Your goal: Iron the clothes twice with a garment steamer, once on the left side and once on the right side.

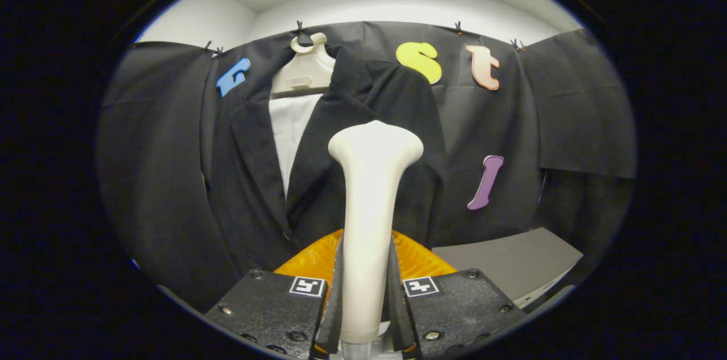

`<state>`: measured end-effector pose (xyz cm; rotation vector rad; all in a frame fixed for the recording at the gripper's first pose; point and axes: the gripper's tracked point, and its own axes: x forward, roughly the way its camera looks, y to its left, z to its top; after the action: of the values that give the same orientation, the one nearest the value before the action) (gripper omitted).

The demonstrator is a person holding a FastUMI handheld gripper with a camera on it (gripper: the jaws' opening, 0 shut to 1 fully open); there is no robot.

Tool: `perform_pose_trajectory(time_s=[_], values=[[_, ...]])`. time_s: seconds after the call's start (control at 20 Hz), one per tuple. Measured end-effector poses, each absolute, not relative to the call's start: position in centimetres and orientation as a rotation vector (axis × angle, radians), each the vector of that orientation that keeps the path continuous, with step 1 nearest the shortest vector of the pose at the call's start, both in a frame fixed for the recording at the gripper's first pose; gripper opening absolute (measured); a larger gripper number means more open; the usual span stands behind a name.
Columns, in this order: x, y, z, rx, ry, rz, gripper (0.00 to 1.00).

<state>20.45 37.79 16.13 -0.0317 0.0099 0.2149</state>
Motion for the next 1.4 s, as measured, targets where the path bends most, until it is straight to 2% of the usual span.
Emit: perform_pose_trajectory(time_s=[0.35,1.4], values=[[20.5,36.5,11.4,-0.062,0.072,0.166,0.37],[19.7,34.5,-0.7,-0.086,0.254,0.146,0.37]])
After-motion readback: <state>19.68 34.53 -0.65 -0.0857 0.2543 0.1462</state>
